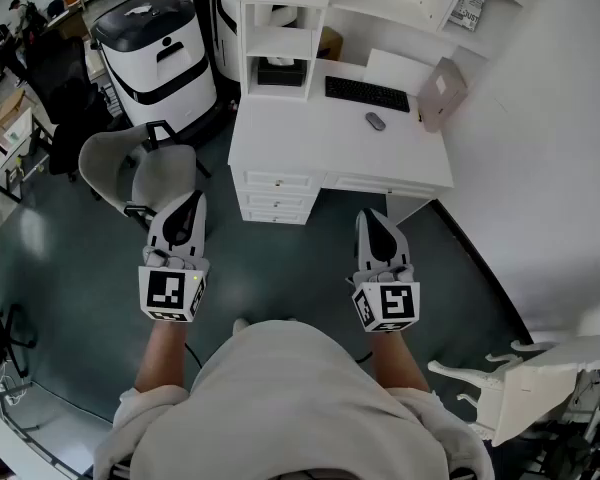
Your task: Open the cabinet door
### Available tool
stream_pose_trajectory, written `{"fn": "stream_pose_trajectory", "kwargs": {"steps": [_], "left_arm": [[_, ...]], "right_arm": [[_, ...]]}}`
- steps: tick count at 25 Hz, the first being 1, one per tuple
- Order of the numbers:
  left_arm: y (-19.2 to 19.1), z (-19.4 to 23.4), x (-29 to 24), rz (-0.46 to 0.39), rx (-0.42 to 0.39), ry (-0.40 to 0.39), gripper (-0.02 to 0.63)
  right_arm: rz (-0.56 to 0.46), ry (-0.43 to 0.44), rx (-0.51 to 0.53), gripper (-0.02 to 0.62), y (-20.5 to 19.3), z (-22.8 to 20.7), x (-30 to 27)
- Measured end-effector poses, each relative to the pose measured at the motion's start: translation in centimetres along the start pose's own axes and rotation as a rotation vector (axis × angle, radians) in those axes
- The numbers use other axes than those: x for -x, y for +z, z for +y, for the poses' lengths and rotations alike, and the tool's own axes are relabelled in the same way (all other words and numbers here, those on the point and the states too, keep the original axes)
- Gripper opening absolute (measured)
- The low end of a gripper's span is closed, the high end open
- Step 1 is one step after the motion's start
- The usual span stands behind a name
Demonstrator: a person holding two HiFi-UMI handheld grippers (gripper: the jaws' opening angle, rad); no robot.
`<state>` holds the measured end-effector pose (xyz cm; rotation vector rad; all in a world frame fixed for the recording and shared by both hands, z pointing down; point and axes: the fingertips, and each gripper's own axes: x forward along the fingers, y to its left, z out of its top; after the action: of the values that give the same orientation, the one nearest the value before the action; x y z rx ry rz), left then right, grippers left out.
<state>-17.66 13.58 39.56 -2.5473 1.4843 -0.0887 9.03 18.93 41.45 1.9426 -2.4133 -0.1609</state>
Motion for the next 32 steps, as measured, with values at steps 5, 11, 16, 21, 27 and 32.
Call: {"fn": "stream_pose_trajectory", "kwargs": {"steps": [5,11,16,21,27,32], "left_arm": [[-0.2,-0.1,-0.3,0.002,0.007,-0.001,0.0],[-0.5,-0.3,-0.6,0.012,0.007,0.002,0.0],[-0.1,-0.8,-1.1,0.007,0.006,0.021,0.0],[0.1,-1.8,-1.4,0.004,0.001,0.045,0.0],[-0.3,-2.6,-1.7,0.012,0.002,0.07,0.0],[-0.8,-2.0,-3.2,0.011,0.004,0.072,0.0]], "right_arm": [[0.006,0.005,0.001,0.002,-0.3,0.0,-0.2],[0.0,0.009,-0.02,0.003,-0.6,-0.3,-0.4],[-0.005,0.033,-0.02,0.003,-0.7,-0.8,-0.3],[-0.008,0.058,-0.023,0.003,-1.2,-1.9,-0.2],[-0.009,0.087,-0.028,0.003,-2.1,-2.9,-0.8],[-0.002,0.09,-0.029,0.003,-2.6,-3.4,-2.4]]}}
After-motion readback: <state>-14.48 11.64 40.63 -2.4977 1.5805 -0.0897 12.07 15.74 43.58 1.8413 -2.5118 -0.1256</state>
